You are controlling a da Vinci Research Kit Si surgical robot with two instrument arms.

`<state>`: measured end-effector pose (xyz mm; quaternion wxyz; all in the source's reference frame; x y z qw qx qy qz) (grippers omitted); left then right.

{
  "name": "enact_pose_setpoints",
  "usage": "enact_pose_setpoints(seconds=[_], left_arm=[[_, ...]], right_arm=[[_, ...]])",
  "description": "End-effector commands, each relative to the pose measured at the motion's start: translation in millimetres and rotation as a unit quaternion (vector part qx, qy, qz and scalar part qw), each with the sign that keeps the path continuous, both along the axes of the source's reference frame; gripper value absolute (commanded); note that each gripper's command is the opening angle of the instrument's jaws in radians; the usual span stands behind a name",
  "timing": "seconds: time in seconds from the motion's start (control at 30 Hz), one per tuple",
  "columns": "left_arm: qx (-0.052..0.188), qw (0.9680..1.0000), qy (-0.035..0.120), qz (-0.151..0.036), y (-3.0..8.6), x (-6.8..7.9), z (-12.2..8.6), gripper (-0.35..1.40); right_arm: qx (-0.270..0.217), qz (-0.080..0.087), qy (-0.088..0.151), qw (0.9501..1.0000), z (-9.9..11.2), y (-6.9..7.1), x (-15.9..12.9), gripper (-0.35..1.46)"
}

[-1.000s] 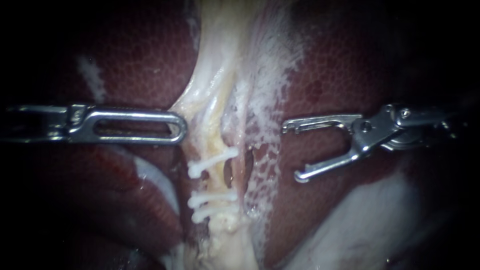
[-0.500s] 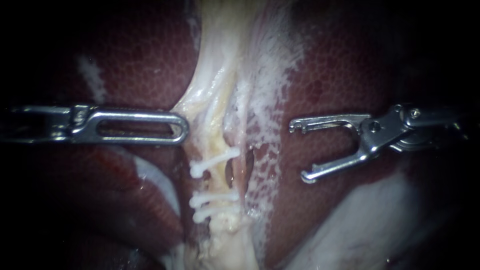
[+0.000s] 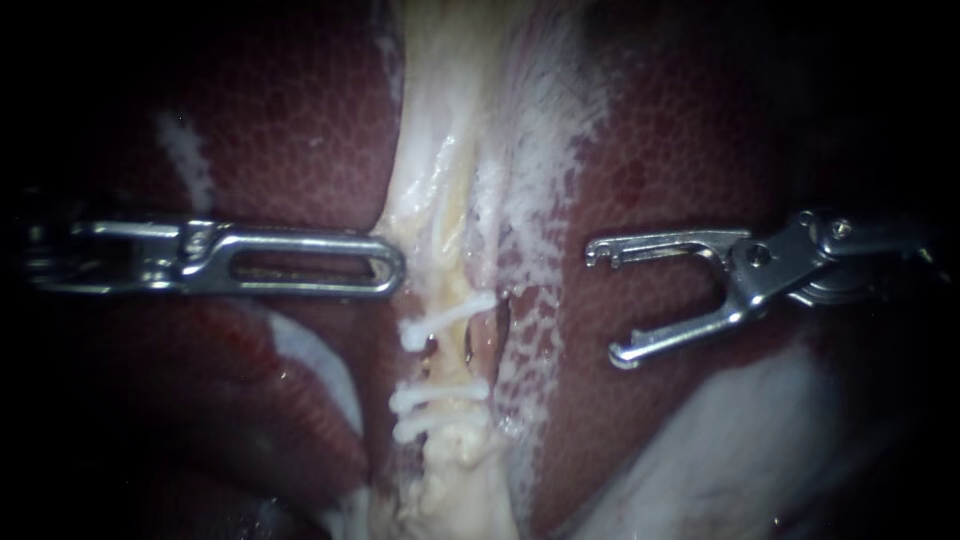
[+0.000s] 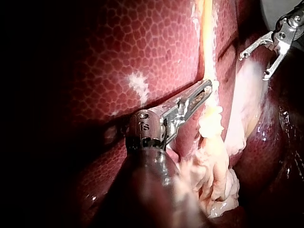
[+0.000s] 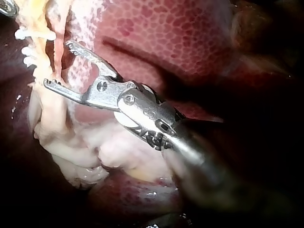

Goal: Going back third clip left tube

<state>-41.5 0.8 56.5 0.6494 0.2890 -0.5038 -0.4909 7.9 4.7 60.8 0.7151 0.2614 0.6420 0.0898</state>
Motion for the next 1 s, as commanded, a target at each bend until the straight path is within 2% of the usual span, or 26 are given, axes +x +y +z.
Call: enact_pose_setpoints(seconds=[0.03, 0.37, 1.0], left_arm=[[0.001, 1.0000, 0.001, 0.000, 0.0, -0.1, 0.1, -0.35], [0.001, 1.0000, 0.002, 0.001, 0.1, -0.5, 0.5, -0.35], [0.001, 1.0000, 0.002, 0.001, 0.0, -0.6, 0.6, -0.35]], right_arm=[[-0.002, 0.000, 0.000, 1.0000, 0.0, 0.1, 0.0, 0.60], [-0.009, -0.001, 0.002, 1.0000, -0.7, 0.3, -0.2, 0.60], [-0.009, -0.003, 0.002, 1.0000, -0.8, 0.2, -0.6, 0.60]])
